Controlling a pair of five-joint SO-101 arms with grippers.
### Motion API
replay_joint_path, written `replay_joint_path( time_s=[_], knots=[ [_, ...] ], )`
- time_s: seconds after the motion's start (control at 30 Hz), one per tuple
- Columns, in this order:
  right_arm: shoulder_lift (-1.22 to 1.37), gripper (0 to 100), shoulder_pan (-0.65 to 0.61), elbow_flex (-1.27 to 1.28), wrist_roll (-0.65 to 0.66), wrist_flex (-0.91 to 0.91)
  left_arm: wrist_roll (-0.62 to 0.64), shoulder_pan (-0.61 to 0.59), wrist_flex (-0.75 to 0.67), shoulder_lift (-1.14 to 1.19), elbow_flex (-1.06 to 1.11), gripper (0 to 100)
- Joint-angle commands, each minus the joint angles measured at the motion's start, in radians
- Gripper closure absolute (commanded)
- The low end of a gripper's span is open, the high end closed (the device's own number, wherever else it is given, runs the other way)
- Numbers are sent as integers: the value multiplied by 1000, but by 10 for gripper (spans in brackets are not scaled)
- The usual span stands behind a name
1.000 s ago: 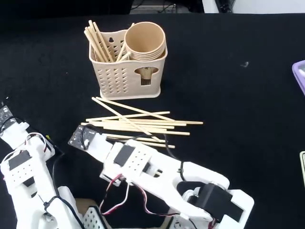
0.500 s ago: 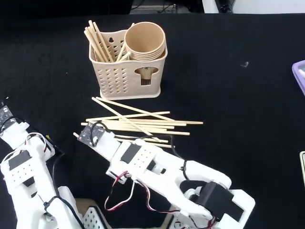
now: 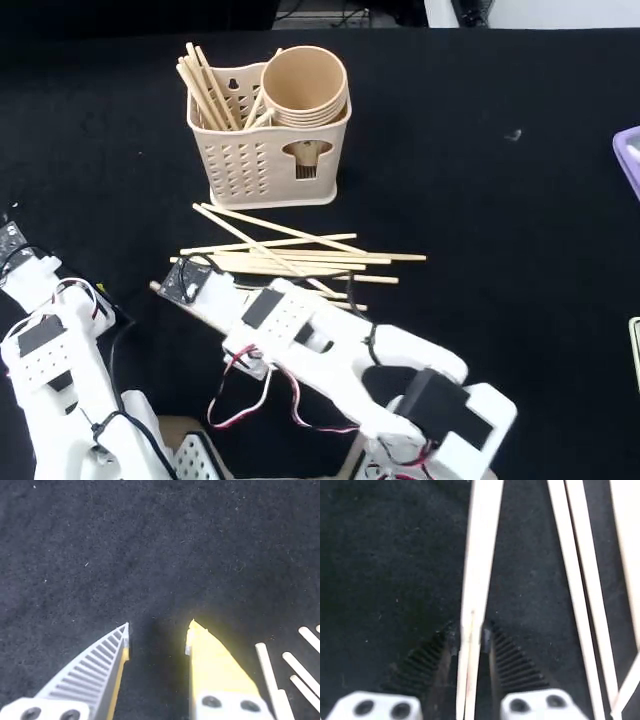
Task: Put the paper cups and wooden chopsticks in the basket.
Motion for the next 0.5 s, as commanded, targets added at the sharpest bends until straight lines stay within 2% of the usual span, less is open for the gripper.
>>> replay_joint_path(
  time_s=[0.0, 0.1, 0.27, 0.47],
  knots=[
    [5, 988, 0, -27, 6, 23, 5, -2, -14, -18, -62, 808],
    [-56, 988, 0, -25, 6, 26, 5, -2, -14, -18, -62, 808],
    [-252, 988, 21, -27, 40, 135, 5, -2, -14, -18, -64, 808],
    [-418, 987, 178, -22, 117, 160, 5, -2, -14, -18, -62, 808]
  ],
)
